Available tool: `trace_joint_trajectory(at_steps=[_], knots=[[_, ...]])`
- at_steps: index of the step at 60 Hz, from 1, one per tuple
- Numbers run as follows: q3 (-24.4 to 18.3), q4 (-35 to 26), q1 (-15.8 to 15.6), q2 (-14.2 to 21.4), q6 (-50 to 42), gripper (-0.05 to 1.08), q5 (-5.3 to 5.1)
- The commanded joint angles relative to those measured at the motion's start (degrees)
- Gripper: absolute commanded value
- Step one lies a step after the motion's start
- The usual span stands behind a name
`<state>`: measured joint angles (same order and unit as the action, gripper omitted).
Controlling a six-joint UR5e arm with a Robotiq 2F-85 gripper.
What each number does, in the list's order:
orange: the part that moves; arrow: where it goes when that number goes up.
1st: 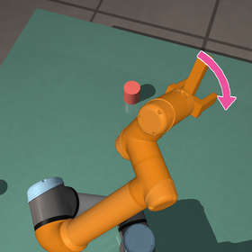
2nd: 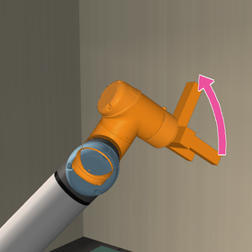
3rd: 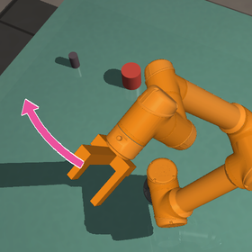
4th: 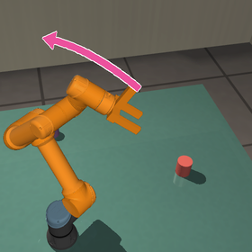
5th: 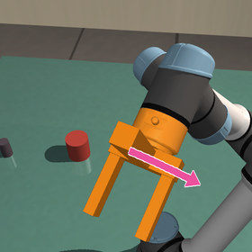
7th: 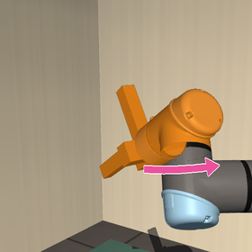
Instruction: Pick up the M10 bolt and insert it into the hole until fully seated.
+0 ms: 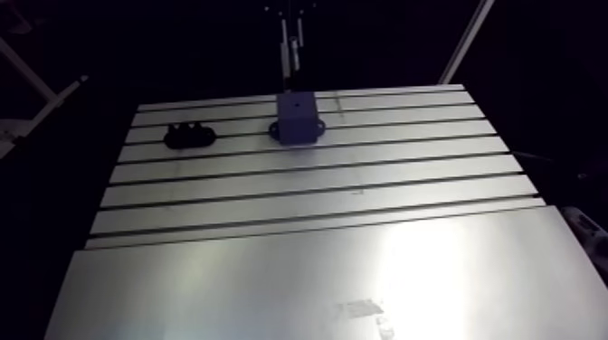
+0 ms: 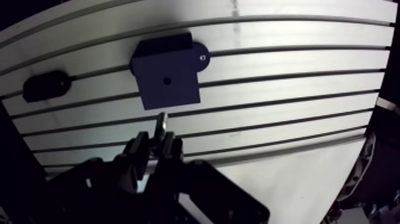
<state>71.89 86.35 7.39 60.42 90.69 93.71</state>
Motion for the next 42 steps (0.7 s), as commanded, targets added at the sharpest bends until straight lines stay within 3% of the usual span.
trace_joint_trajectory(at_steps=[1,42], knots=[[2.2,3.4,0.2,0.0,0.1,1.08,-0.23],[5.5,8.1,0.9,-1.0,-0.3,1.08,-0.68]])
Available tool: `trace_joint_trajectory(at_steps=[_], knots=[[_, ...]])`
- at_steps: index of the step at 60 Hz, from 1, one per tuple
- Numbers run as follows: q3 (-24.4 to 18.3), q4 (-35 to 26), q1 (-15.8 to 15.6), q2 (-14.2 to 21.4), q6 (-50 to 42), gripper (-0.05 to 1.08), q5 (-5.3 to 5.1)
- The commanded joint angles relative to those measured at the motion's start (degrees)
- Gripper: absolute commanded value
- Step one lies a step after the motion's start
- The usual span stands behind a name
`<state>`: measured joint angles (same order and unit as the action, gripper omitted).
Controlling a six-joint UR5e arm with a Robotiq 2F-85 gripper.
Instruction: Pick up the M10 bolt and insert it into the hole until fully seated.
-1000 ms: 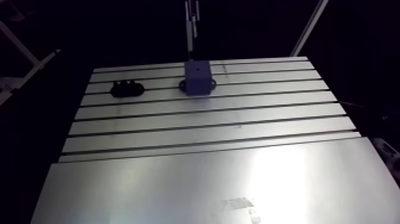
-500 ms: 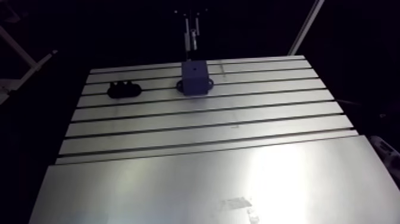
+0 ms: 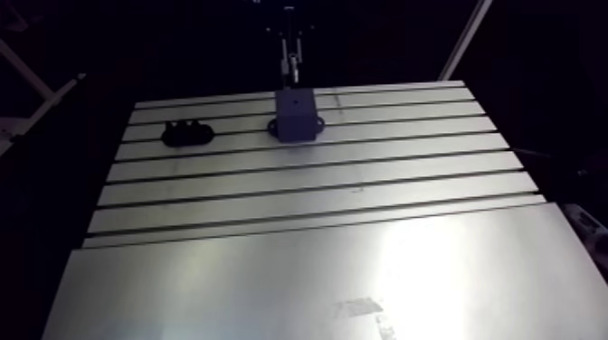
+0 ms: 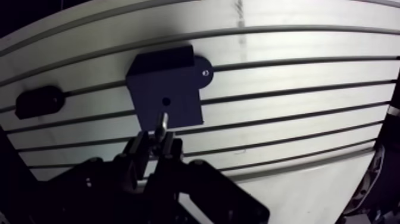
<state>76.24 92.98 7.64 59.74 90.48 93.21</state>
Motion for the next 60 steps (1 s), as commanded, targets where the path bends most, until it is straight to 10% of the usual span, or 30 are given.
trace_joint_trajectory(at_steps=[1,60], knots=[[1.3,1.7,0.6,-0.3,-0.1,1.08,-0.18],[1.7,1.7,0.7,-0.5,-0.3,1.08,-1.76]])
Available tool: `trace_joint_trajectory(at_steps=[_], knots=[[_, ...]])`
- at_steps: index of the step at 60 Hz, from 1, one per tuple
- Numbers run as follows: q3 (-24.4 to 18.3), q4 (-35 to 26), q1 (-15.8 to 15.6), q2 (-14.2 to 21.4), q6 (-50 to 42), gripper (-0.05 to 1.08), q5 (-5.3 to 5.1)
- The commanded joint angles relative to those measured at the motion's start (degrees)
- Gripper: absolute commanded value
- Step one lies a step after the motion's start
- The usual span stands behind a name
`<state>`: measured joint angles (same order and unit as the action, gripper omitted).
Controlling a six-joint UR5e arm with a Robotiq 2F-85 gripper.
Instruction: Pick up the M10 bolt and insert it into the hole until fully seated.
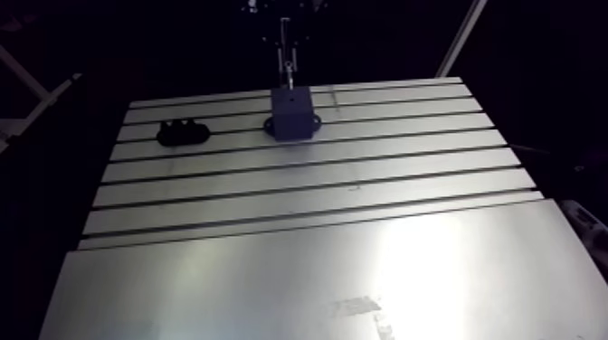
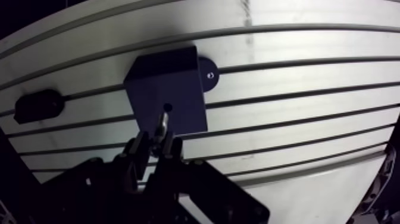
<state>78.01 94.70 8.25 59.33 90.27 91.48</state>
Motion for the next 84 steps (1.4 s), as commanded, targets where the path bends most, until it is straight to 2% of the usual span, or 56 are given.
trace_joint_trajectory(at_steps=[1,84], knots=[[-0.1,-0.1,0.1,-0.3,-0.1,1.08,-0.03],[-0.3,-0.2,0.1,-1.6,0.1,1.08,0.15]])
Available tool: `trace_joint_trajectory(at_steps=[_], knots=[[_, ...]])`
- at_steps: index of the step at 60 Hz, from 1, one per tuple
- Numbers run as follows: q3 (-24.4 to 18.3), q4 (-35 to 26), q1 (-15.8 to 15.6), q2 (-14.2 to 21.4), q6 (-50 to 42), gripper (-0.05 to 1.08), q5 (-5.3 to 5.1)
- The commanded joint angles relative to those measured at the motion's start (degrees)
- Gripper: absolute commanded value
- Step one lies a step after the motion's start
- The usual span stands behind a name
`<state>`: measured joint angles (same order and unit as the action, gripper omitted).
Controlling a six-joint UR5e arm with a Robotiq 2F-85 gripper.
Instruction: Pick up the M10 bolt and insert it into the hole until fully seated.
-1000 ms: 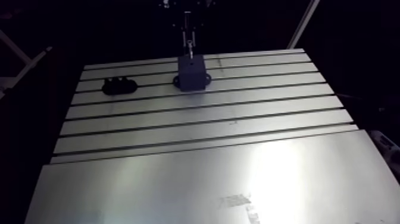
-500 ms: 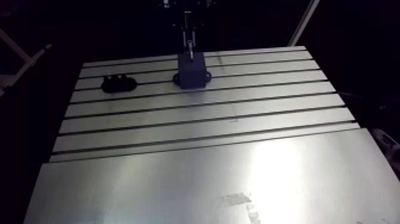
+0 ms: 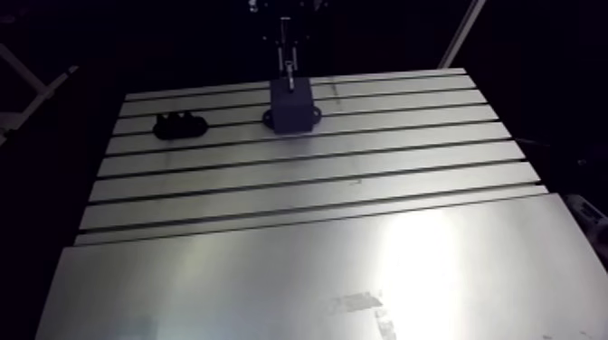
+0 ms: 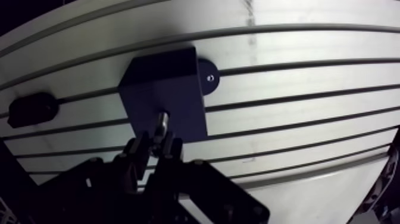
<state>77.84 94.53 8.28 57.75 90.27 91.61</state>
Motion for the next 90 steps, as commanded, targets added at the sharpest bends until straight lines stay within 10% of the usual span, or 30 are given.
trace_joint_trajectory(at_steps=[1,90], knots=[[-0.1,0.0,0.1,-0.1,0.1,1.08,0.01],[1.1,0.2,0.1,-0.1,-0.2,1.08,0.01]])
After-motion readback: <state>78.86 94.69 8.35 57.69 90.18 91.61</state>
